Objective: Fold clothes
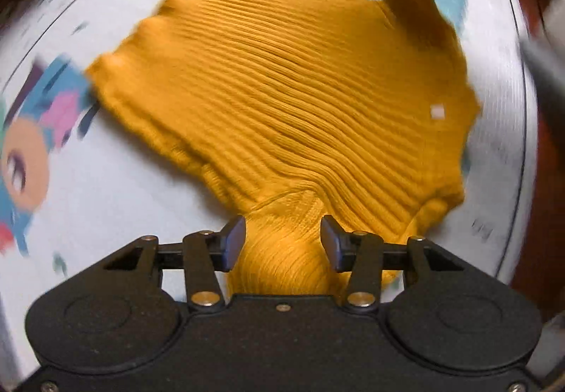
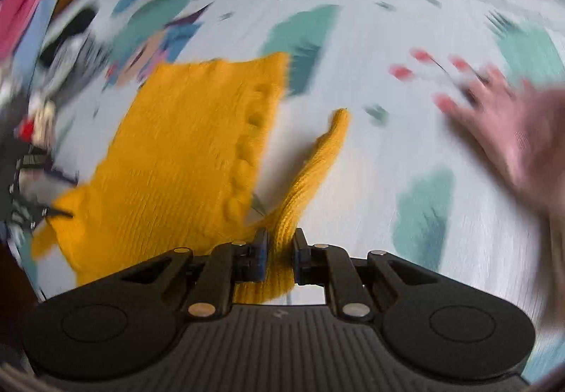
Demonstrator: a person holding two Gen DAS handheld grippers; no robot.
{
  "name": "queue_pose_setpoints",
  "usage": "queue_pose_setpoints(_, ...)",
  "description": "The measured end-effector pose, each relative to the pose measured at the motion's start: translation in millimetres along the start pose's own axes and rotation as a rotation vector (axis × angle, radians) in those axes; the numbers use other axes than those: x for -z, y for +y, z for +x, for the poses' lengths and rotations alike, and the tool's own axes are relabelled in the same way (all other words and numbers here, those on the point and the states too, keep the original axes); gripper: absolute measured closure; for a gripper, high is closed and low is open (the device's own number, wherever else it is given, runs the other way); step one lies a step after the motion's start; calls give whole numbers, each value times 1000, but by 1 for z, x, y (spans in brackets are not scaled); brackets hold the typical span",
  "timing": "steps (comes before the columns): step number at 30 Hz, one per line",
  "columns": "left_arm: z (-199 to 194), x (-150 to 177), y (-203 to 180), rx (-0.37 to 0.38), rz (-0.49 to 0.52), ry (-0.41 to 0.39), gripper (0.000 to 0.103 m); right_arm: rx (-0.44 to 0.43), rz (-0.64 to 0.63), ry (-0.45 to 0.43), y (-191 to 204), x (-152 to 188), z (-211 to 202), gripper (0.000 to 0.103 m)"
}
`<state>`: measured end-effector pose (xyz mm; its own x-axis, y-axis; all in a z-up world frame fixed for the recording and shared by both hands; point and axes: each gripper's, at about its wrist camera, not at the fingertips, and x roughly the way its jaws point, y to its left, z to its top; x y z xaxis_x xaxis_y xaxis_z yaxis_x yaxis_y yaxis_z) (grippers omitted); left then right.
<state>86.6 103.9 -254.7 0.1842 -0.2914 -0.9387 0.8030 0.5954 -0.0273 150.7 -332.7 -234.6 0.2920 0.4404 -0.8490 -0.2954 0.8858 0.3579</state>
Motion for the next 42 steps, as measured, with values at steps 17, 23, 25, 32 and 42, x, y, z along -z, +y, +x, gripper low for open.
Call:
queue_pose_setpoints(17, -56, 59, 9, 22, -401, -113, 57, 81, 452, -84, -72, 42, -28, 47)
queue_pose_setpoints(23, -59, 95, -19, -102, -548, -76, 57, 185, 387, -10, -33, -7, 20, 43)
queue_pose_setpoints(25, -58, 116, -26, -139, -647, -73, 57, 235, 321, 15, -18, -14, 37, 40)
queue_pose_setpoints(32, -61, 181, -33, -244, -987, -69, 57, 403, 33, 93, 21, -1, 73, 41)
queue_pose_setpoints(42, -44, 209, -16, -212, -1233, -68, 73, 314, 60, 35, 0, 28, 43, 75)
